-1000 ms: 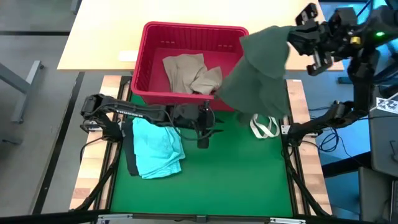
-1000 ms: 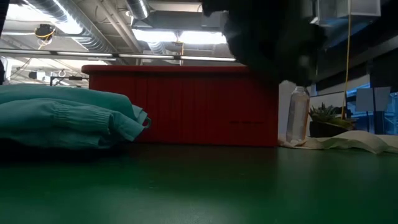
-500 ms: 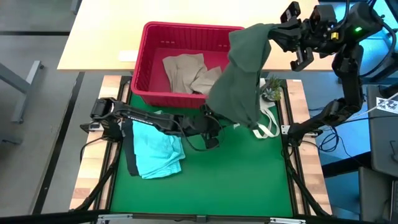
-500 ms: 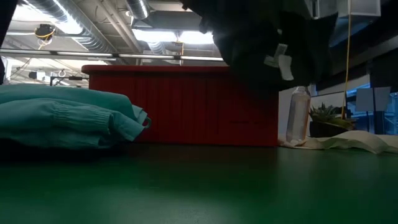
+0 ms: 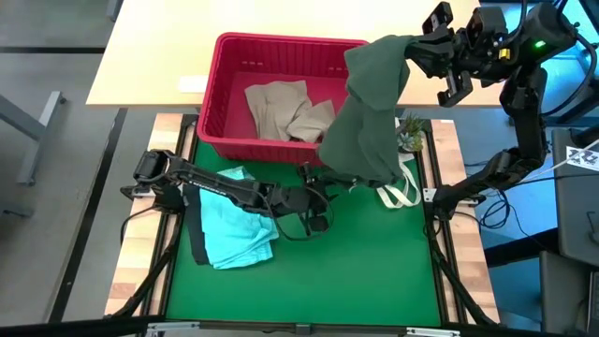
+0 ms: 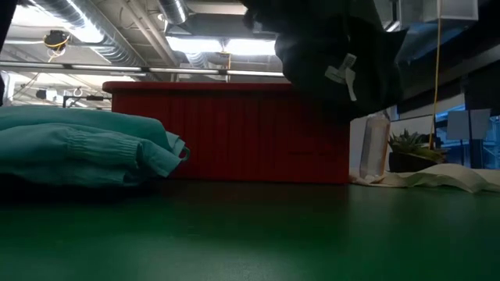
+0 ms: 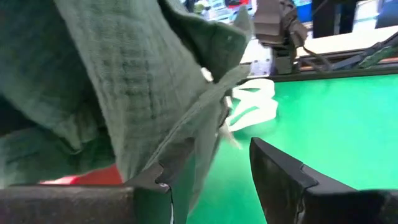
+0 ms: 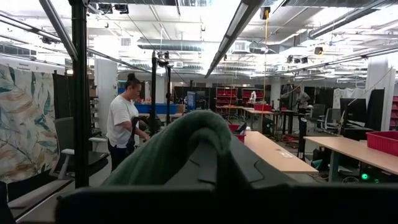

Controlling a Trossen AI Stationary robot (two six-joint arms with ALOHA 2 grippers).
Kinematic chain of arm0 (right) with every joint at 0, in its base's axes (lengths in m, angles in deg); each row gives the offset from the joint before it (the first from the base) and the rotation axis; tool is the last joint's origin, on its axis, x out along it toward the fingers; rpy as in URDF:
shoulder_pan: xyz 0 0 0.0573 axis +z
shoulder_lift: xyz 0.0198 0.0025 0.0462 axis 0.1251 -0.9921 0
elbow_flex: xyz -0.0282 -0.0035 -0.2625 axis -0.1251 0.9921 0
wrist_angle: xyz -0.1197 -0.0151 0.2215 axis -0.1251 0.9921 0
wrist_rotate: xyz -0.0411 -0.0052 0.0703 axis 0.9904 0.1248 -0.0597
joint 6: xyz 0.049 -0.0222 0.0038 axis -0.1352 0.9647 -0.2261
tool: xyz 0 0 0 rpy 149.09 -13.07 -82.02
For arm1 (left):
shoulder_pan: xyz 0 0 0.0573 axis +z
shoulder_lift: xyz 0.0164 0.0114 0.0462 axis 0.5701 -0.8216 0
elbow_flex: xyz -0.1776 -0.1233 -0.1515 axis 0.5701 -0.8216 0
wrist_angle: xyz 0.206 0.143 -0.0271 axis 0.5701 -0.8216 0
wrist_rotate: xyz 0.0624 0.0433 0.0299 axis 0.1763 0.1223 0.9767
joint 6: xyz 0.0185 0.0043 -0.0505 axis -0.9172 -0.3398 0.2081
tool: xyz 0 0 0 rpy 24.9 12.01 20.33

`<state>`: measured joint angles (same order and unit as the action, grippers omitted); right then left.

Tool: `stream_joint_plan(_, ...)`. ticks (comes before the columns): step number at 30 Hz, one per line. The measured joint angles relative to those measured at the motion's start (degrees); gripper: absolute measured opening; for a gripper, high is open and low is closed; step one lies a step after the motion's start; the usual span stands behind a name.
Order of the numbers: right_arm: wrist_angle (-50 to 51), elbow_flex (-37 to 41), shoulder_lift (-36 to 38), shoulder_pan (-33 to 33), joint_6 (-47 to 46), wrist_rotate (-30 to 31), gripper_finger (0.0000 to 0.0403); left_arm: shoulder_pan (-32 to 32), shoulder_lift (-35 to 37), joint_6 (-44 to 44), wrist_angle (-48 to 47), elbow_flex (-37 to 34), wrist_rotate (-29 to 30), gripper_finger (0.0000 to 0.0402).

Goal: Fold Laundry from Bin
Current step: Fold the green polo shirt from the red laundry bin

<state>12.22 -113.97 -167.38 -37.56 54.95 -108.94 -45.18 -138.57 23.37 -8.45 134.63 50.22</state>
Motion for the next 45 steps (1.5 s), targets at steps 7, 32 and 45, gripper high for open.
stream_joint_plan(7,0.0,0.0,0.0,0.0,0.0,0.0,0.0005,-4.7,0.0,0.0,-0.5,0.0,11.4,0.0147)
stream_joint_plan(32,0.0,0.0,0.0,0.0,0.0,0.0,0.0005,-2.1,2.0,13.2,-8.9,0.0,2.0,0.0147)
stream_joint_plan(45,0.1,0.0,0.0,0.0,0.0,-0.1,0.0012,2.6,2.0,13.0,-5.0,0.0,-10.0,0.0147)
